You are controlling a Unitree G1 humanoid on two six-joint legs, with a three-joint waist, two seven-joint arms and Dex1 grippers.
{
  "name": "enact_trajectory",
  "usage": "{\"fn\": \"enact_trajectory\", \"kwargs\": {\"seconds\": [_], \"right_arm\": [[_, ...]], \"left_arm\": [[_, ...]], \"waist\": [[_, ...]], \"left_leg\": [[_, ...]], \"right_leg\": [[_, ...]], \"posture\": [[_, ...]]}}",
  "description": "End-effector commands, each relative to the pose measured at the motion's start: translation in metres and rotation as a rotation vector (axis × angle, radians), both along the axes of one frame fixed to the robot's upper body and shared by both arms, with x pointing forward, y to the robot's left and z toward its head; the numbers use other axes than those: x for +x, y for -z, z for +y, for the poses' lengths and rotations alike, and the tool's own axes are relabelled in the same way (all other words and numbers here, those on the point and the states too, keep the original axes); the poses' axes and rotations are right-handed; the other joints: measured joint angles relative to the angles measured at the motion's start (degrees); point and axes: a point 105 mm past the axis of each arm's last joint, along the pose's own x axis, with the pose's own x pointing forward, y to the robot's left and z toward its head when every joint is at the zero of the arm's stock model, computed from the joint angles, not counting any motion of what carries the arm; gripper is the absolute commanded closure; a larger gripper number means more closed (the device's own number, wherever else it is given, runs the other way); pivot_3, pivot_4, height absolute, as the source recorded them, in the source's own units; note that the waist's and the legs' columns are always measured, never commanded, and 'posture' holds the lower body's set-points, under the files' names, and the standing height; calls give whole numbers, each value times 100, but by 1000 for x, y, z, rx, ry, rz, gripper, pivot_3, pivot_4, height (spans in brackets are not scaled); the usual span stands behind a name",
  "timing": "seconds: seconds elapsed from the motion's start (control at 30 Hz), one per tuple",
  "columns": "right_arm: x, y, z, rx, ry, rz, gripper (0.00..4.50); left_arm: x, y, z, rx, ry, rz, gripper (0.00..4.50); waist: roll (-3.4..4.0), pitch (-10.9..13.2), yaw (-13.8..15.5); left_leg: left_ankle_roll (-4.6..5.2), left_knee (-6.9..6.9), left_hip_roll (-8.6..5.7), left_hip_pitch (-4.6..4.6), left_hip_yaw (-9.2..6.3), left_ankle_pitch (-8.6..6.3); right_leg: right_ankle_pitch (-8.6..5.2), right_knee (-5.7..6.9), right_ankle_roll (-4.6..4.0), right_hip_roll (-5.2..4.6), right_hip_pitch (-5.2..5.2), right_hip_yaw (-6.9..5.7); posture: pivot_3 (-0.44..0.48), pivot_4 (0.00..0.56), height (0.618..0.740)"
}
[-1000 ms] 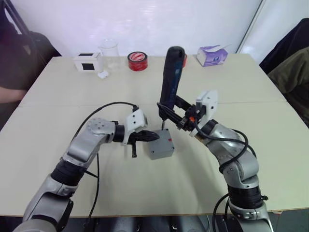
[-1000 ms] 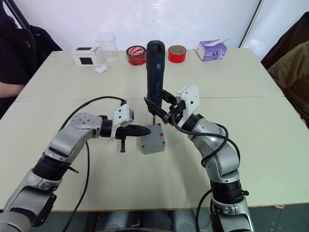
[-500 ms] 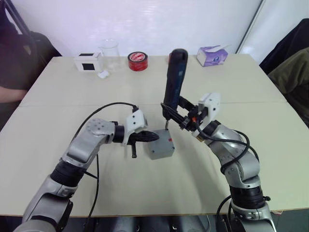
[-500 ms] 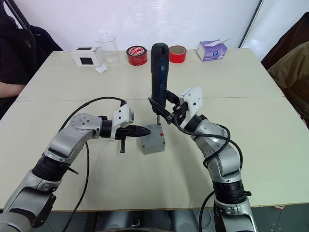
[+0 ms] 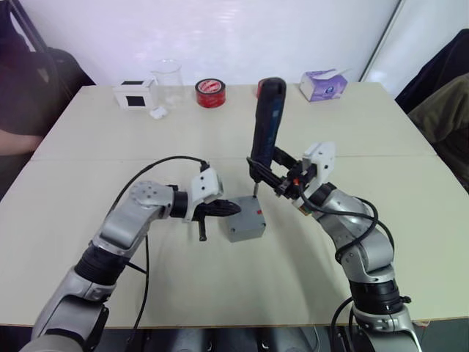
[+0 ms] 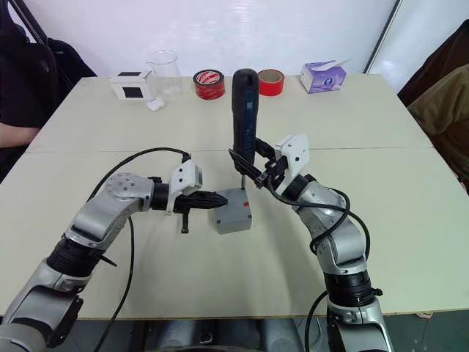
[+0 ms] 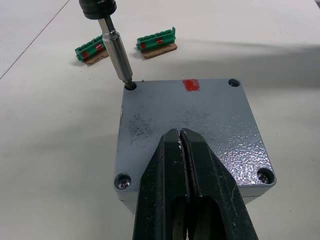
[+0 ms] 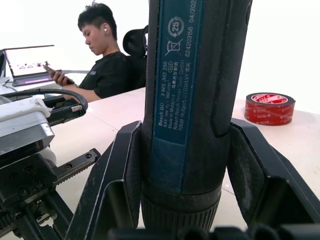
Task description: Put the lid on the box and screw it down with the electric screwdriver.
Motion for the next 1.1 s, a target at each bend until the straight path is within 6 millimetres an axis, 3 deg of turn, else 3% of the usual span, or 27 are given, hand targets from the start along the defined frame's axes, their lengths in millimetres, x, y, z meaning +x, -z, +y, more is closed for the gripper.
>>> {"fn": "enact_trajectory", "kwargs": {"seconds": [0.03, 0.4, 0.57, 0.67, 0.97, 1.1], "right_arm": [[-6, 6, 4, -37, -15, -9, 2674], [-3, 36, 3, -86, 23, 86, 2674], [-3, 50, 2, -141, 29, 133, 2674], [-4, 60, 2, -169, 33, 178, 2674], [-4, 70, 2, -200, 39, 225, 2674], [-4, 72, 1, -207, 45, 230, 2674]], "left_arm": [[-2, 2, 4, 15, -4, 1, 4500], [0, 11, 4, 35, -15, 18, 4500], [0, 14, 3, 37, -18, 23, 4500], [0, 17, 3, 39, -21, 26, 4500], [0, 21, 3, 45, -26, 30, 4500], [0, 22, 3, 49, -25, 31, 4500]], "waist": [[-1, -2, 0], [-15, -30, -1], [-16, -30, -5], [-27, -47, -2], [-56, -96, -1], [-56, -97, 0]], "left_leg": [[0, 0, 0, 2, 0, 0], [0, 0, 0, 25, 0, 0], [6, -19, 2, 125, -1, -5], [7, -19, 3, 130, -1, -5], [7, -20, 5, 135, -4, -5], [13, -37, 7, 191, -7, -10]], "right_leg": [[0, 0, 0, 0, 2, 0], [0, 0, -1, 1, 28, 0], [-6, -24, -6, 2, 132, -2], [-6, -24, -6, 1, 136, -2], [-7, -25, -8, -2, 143, -2], [-16, -51, -25, -5, 203, -3]], "posture": [[0, 150, 740], [0, 150, 740], [0, 150, 740], [0, 150, 740], [0, 150, 740], [0, 150, 740]]}}
